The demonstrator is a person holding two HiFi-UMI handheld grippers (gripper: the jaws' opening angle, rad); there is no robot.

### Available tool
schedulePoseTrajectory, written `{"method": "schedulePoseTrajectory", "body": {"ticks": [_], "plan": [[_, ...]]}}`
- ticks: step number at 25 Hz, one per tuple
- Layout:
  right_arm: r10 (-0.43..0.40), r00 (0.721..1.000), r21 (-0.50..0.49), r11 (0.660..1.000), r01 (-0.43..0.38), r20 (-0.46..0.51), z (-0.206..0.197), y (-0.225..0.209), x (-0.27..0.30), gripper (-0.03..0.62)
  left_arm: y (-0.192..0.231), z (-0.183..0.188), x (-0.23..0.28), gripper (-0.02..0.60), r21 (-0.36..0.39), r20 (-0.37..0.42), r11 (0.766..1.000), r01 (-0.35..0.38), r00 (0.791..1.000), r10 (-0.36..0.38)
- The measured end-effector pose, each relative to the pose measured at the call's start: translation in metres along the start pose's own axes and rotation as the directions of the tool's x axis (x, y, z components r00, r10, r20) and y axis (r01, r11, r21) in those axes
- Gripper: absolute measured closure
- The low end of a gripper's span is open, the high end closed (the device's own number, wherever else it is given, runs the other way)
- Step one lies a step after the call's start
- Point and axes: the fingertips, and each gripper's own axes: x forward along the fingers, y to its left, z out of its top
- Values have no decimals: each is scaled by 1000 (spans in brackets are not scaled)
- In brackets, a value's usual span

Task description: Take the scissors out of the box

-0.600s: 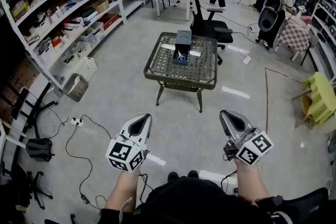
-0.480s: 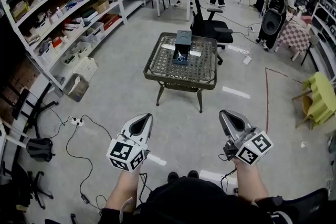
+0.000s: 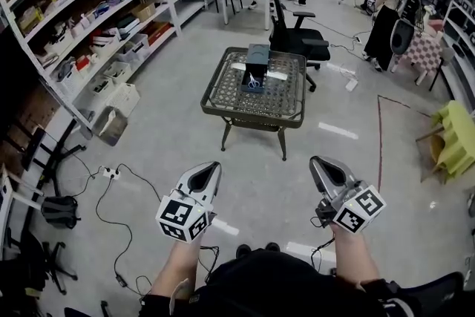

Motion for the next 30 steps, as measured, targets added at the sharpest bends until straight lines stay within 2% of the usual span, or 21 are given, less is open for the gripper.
{"method": "schedulePoseTrajectory", "body": {"ticks": [5, 13, 19, 24, 30], "plan": [[52, 999, -85, 995, -53, -10, 3, 1, -7, 585, -11, 4, 11, 575, 1, 0, 1000, -6, 1000, 6], [82, 996, -34, 996, -82, -23, -5, -23, -21, 583, -18, 6, 22, 575, -8, 20, 998, -59, 998, 59], [84, 996, -9, 996, -85, -42, -11, -35, -12, 583, -5, -4, 32, 575, -42, 11, 997, -72, 997, 72], [81, 995, 0, 997, -81, -54, -13, -51, 14, 583, 18, -5, 52, 575, -54, 17, 996, -70, 997, 71], [63, 996, 8, 998, -62, -68, -17, -76, 68, 582, 71, -1, 87, 575, -56, 12, 996, -63, 998, 64]]}}
